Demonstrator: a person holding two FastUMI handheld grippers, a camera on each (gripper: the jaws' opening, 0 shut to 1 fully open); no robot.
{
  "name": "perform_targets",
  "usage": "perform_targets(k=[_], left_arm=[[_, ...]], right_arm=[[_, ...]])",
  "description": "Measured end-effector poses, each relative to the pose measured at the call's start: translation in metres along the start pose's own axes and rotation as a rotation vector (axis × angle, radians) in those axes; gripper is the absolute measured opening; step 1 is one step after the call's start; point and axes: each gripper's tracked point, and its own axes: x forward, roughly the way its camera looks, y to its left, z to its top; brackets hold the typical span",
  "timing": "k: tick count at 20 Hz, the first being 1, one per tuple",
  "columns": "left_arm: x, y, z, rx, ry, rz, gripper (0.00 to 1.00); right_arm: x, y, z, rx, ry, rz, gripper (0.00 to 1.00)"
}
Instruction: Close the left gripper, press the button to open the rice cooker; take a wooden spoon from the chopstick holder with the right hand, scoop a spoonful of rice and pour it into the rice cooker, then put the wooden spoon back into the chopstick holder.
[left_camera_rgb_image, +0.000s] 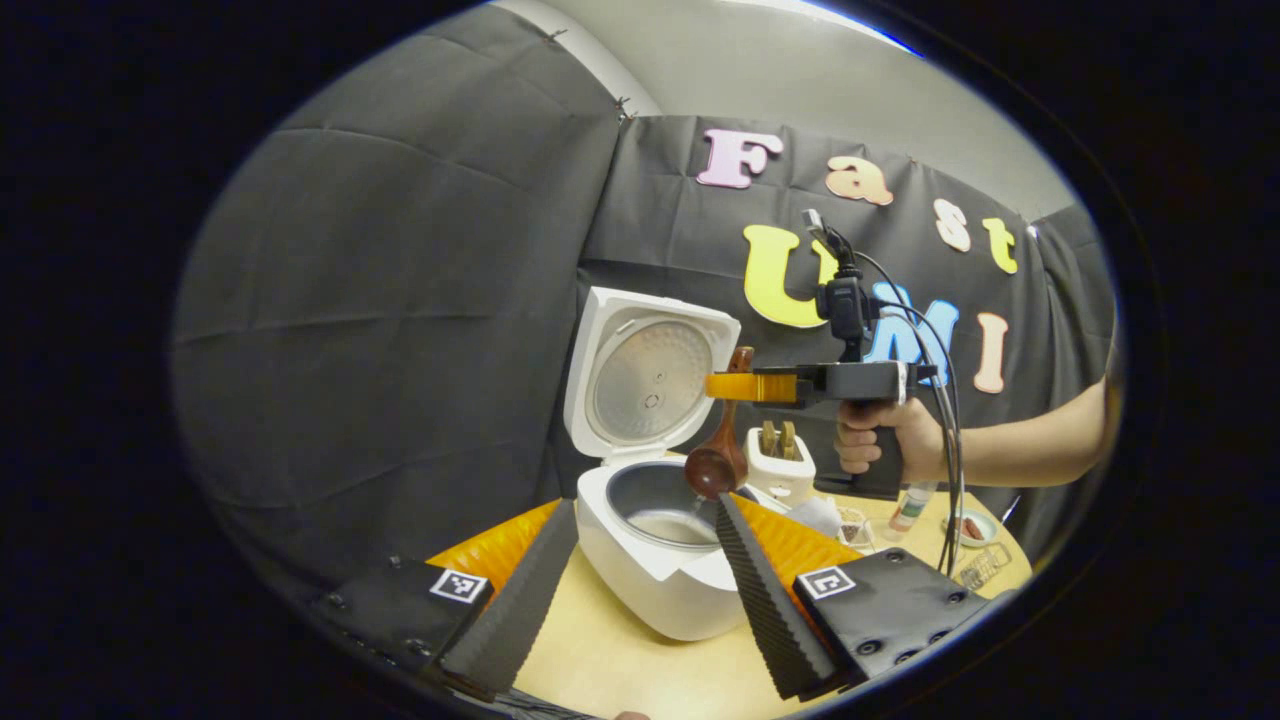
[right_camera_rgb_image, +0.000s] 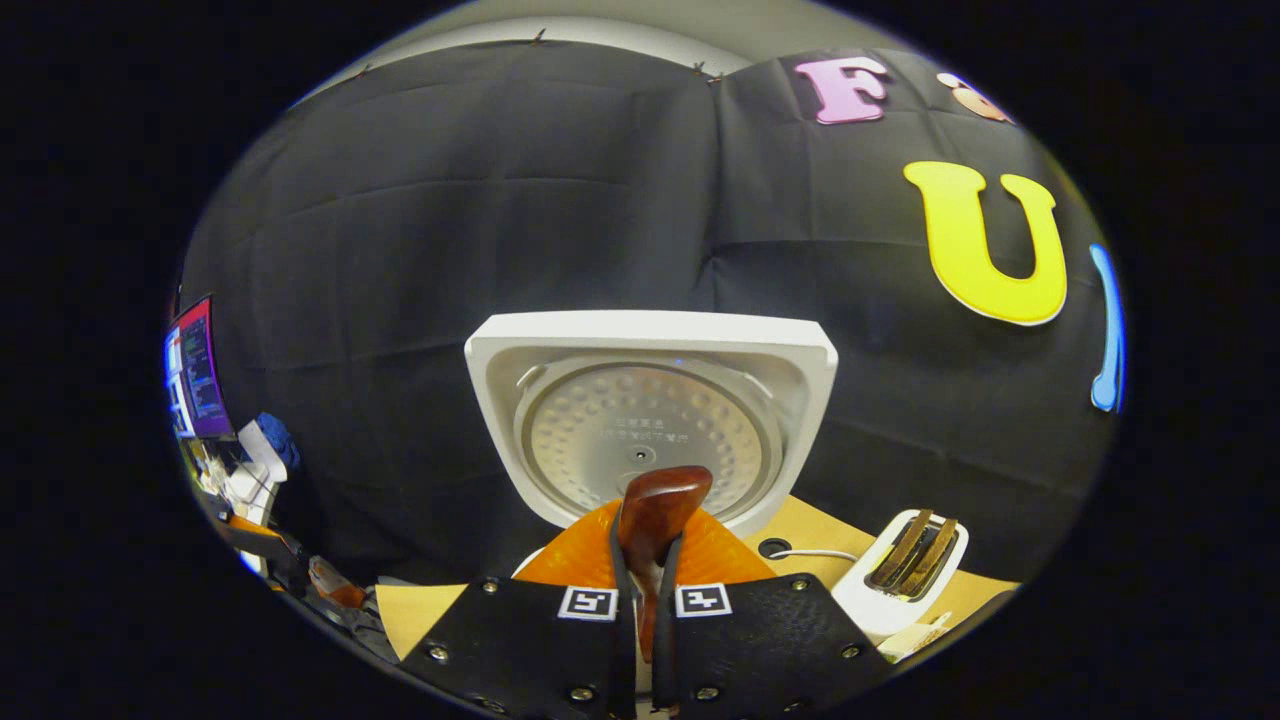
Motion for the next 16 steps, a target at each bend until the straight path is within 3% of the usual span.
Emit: perform_targets(k=[10, 16], left_arm=[[0.009, -0.053, 0.011, 0.006, -0.015, -0.102, 0.97], [0.018, -0.102, 0.020, 0.041, -0.016, -0.198, 0.97]], right_arm=[[-0.088, -0.084, 0.030, 0.569, -0.169, -0.100, 0.07], [-0.175, -0.129, 0.032, 0.715, -0.251, -0.171, 0.06]])
